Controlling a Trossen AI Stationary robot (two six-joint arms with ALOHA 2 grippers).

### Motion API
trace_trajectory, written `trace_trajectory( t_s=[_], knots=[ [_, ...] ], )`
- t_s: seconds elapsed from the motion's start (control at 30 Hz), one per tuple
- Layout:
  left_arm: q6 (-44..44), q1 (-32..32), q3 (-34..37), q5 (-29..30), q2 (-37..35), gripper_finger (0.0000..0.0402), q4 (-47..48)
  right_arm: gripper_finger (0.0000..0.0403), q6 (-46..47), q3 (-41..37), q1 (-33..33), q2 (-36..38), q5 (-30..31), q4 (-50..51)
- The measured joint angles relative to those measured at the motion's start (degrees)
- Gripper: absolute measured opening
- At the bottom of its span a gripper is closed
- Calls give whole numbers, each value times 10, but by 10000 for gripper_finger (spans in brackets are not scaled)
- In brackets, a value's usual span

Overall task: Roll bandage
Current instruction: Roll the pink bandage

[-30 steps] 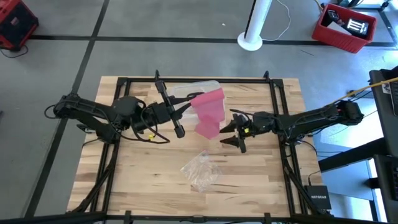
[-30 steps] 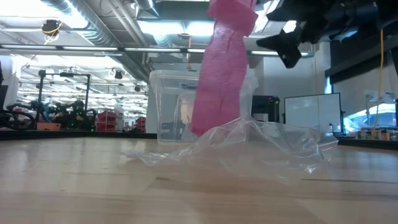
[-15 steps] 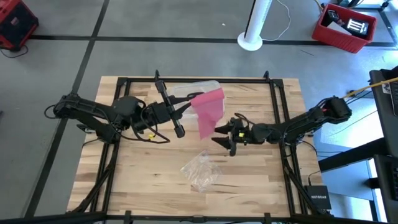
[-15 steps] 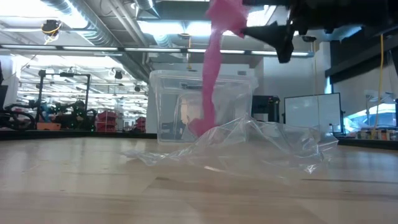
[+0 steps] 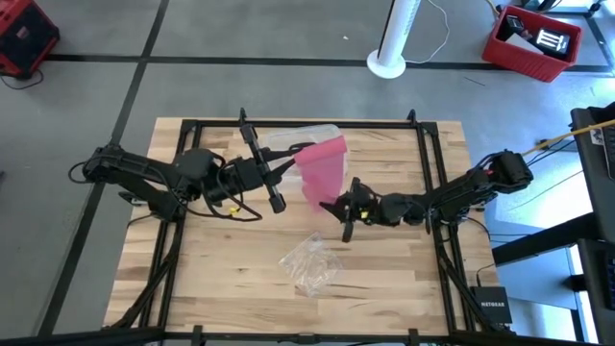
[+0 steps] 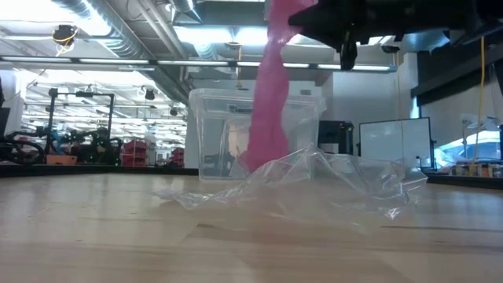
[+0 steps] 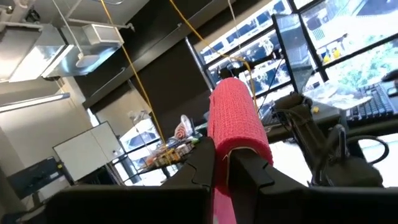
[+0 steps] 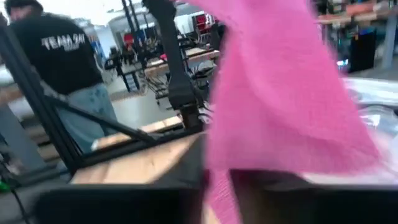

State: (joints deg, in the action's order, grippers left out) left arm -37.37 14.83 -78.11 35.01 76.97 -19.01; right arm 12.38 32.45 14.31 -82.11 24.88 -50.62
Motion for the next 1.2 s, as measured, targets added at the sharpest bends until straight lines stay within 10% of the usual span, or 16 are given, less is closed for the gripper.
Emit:
trace_trajectory(
  t_s=[0.53,1.2],
  knots=[
    [-52,-5,-78,-39,-2,19,-41,12,-34,0,3,0,-77,194],
    [-21,0,-78,-7,-1,19,75,249,-96,83,3,275,-38,566]
  ],
)
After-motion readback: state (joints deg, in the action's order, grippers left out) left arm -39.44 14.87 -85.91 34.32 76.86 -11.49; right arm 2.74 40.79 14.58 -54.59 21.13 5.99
